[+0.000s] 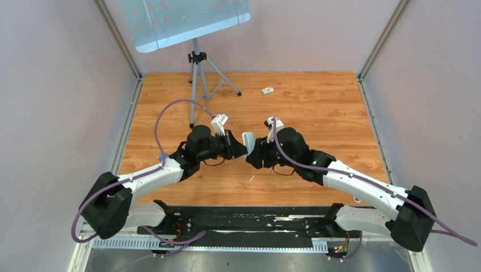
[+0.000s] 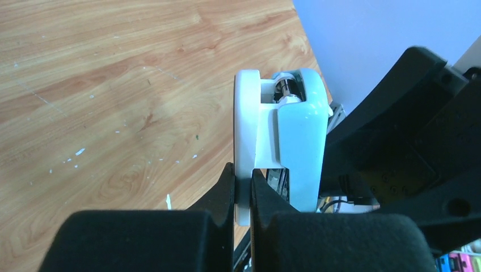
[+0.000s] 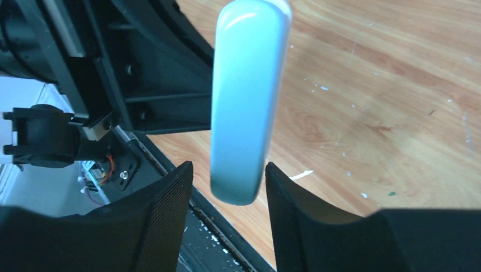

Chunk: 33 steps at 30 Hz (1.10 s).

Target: Load the staples into the stapler

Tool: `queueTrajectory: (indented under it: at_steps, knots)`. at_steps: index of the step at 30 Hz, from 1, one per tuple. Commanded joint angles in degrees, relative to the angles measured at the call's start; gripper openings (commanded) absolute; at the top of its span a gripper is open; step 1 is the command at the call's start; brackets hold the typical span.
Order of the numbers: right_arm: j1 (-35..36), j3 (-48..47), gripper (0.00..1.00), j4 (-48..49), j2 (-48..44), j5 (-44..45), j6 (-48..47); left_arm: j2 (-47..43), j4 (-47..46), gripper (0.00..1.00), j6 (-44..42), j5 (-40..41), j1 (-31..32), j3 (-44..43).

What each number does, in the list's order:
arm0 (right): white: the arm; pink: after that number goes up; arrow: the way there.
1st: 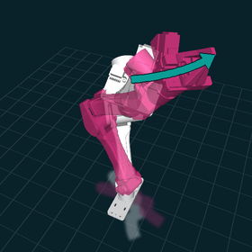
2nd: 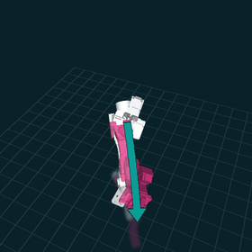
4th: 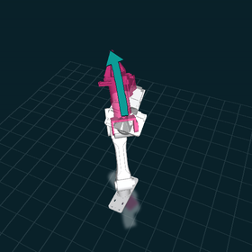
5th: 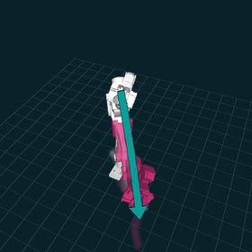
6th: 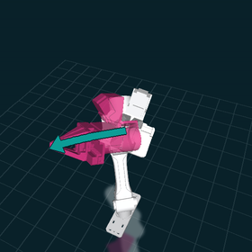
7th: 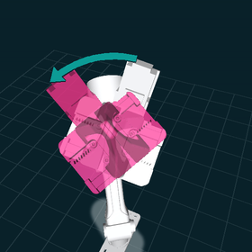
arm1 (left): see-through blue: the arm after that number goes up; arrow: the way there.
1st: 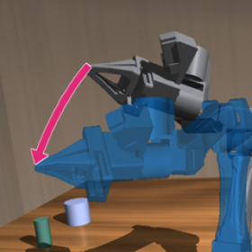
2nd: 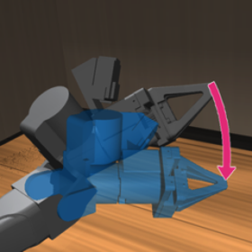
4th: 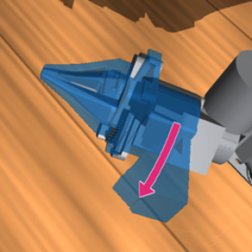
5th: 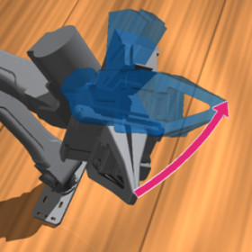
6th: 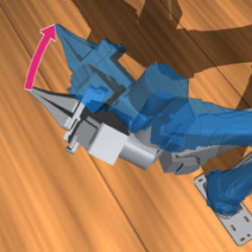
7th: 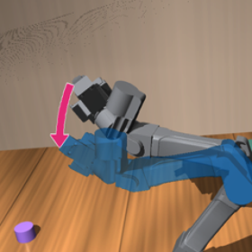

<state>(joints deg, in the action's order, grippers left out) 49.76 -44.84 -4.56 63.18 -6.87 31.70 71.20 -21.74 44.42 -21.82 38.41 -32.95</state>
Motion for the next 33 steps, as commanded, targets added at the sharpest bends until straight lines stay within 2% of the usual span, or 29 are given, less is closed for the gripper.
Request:
queueTrajectory:
  at_steps: [1, 5, 10, 15, 18, 23, 30, 33]
  knots:
    - [2.80, -1.57, 0.57, -1.59, -0.62, 2.94, -1.79, -0.95, -4.37, 0.00, 1.95, -0.23, 0.54, 0.36]
    - [4.86, -2.87, 0.58, -3.11, 1.15, 6.79, -3.14, -2.02, -3.99, 0.00, 2.24, 0.10, 0.56, 0.37]
    - [6.22, -4.89, 0.39, -5.27, 2.42, 12.14, -3.88, -3.38, -1.35, 0.00, 0.81, 0.80, 0.64, 0.31]
    - [6.49, -4.42, 0.30, -6.87, -0.81, 15.67, -4.14, -5.05, 5.70, 0.00, -6.45, 5.83, 0.58, 0.98]
    - [6.42, -3.82, 0.29, -7.71, -3.61, 17.16, -5.19, -6.59, 6.78, 0.00, -11.20, 9.17, 0.53, 3.05]
    - [6.33, -4.38, 0.28, -9.35, -7.52, 17.53, -6.72, -7.37, 7.89, 0.00, -14.43, 14.09, 0.61, 5.83]
    - [3.33, -7.79, 0.28, -10.03, -7.93, 14.45, -9.14, -10.38, 6.32, 0.00, -18.58, 14.02, 1.28, 9.39]
    - [-0.45, -10.74, 0.28, -9.93, -6.87, 9.32, -10.23, -11.69, 7.95, 0.00, -19.87, 14.29, 1.70, 9.67]
